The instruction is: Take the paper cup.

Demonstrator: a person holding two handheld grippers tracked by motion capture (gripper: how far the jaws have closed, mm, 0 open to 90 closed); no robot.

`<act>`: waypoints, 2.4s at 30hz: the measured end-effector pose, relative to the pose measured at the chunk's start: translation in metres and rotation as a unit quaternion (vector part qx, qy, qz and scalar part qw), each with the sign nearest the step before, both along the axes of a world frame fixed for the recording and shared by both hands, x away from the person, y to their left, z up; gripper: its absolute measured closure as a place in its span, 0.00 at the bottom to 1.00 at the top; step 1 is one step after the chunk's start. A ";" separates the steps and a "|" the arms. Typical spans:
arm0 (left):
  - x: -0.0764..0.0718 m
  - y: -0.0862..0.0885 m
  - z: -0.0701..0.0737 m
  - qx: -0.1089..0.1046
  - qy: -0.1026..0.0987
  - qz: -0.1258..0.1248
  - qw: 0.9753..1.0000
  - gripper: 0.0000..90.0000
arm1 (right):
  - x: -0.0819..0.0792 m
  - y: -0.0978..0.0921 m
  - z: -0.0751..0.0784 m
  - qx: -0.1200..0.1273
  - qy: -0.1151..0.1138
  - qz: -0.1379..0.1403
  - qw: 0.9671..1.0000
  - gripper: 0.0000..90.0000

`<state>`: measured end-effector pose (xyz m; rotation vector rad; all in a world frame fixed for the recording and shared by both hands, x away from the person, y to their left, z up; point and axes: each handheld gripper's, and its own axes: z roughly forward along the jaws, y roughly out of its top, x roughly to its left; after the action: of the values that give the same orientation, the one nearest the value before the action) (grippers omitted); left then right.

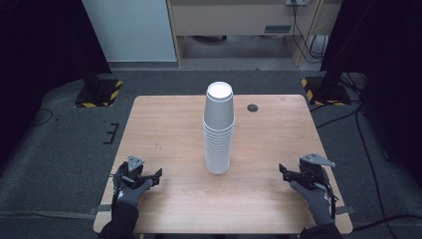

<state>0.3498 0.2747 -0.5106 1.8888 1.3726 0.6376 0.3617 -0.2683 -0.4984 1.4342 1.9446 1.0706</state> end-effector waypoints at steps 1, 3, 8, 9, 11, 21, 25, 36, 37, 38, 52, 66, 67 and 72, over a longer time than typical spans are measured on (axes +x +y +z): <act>0.000 0.000 0.000 0.000 0.000 0.000 1.000 0.15 | 0.000 0.001 0.001 0.003 -0.001 0.002 1.000 0.16; -0.001 0.000 0.002 -0.005 -0.003 0.001 1.000 0.15 | -0.001 0.002 0.002 0.000 -0.005 0.006 1.000 0.16; -0.003 0.001 0.005 -0.007 -0.006 0.003 1.000 0.15 | -0.003 0.005 0.009 -0.001 -0.020 0.011 1.000 0.16; -0.003 0.001 0.005 -0.009 -0.006 0.003 1.000 0.15 | -0.004 0.006 0.011 0.001 -0.022 0.011 1.000 0.16; -0.003 0.001 0.005 -0.011 -0.007 0.003 1.000 0.15 | -0.004 0.007 0.014 0.001 -0.029 0.013 1.000 0.15; -0.005 -0.001 0.009 -0.016 -0.017 -0.004 1.000 0.15 | -0.007 0.010 0.030 0.011 -0.049 0.016 0.999 0.14; -0.006 -0.002 0.009 -0.016 -0.017 -0.004 1.000 0.15 | -0.007 0.011 0.034 0.016 -0.054 0.016 0.998 0.14; -0.006 -0.001 0.010 -0.015 -0.021 -0.008 1.000 0.15 | -0.008 0.022 0.054 0.031 -0.075 0.035 0.996 0.14; -0.006 -0.001 0.010 -0.012 -0.021 -0.009 1.000 0.15 | -0.008 0.023 0.056 0.034 -0.077 0.034 0.996 0.14; -0.006 -0.001 0.010 -0.014 -0.022 -0.008 1.000 0.15 | -0.008 0.025 0.057 0.036 -0.078 0.037 0.996 0.14; -0.006 0.000 0.010 -0.011 -0.021 -0.007 1.000 0.16 | -0.006 0.042 0.080 0.041 -0.100 0.058 0.992 0.14; -0.006 0.000 0.010 -0.011 -0.020 -0.006 1.000 0.16 | -0.002 0.052 0.105 0.052 -0.120 0.066 0.989 0.14; -0.006 -0.001 0.009 -0.012 -0.020 -0.005 1.000 0.16 | -0.001 0.053 0.107 0.055 -0.122 0.066 0.989 0.14; -0.006 -0.001 0.009 -0.010 -0.018 -0.007 1.000 0.16 | 0.000 0.059 0.117 0.061 -0.131 0.069 0.987 0.14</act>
<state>0.3442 0.2740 -0.5014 1.8603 1.3365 0.6457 0.3616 -0.2096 -0.3818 1.1629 1.8361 1.3884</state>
